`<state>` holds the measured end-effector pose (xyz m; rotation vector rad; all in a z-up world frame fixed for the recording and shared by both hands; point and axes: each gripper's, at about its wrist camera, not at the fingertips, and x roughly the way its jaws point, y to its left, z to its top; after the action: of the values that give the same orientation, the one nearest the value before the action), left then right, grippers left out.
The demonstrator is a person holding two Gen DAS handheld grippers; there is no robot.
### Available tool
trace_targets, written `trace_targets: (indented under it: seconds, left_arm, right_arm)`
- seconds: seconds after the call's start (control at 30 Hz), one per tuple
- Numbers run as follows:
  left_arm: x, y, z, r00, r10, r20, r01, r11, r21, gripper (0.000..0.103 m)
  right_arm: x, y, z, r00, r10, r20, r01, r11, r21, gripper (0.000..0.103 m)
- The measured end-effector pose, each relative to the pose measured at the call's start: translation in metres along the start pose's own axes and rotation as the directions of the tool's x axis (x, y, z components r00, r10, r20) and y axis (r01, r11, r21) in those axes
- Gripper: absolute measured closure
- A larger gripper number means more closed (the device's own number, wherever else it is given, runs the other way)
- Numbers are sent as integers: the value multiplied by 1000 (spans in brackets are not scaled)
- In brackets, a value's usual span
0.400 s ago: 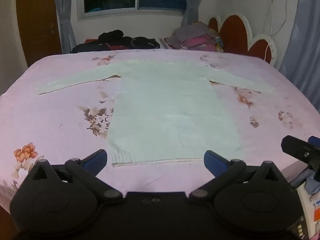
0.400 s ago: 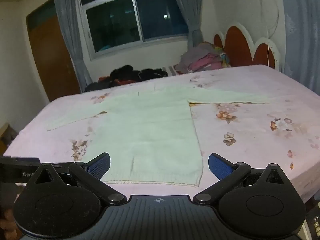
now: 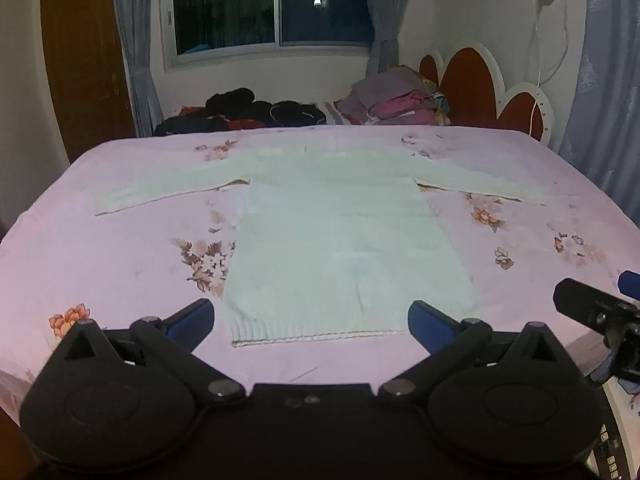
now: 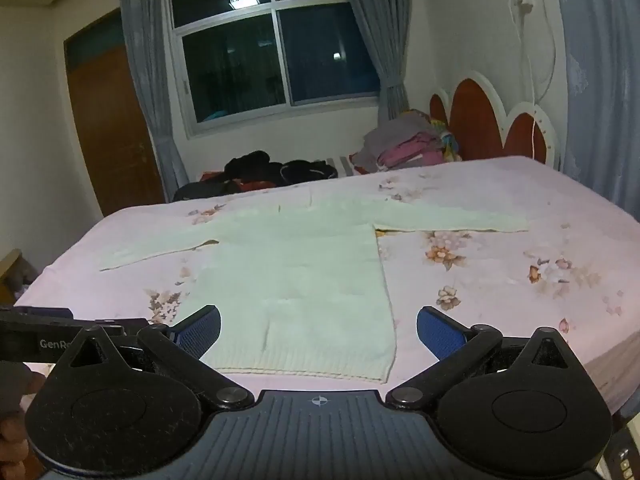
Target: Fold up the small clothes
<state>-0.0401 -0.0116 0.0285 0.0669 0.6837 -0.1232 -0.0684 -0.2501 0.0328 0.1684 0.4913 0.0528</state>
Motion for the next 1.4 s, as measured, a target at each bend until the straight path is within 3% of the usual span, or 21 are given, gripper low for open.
trace_targets:
  seconds: [1.4]
  left_arm:
    - [1,-9,6,999,-8,-40,8,1000,-11,0]
  right_arm:
    - [16,-8,10,999,24,-24,-24,1000,11,0]
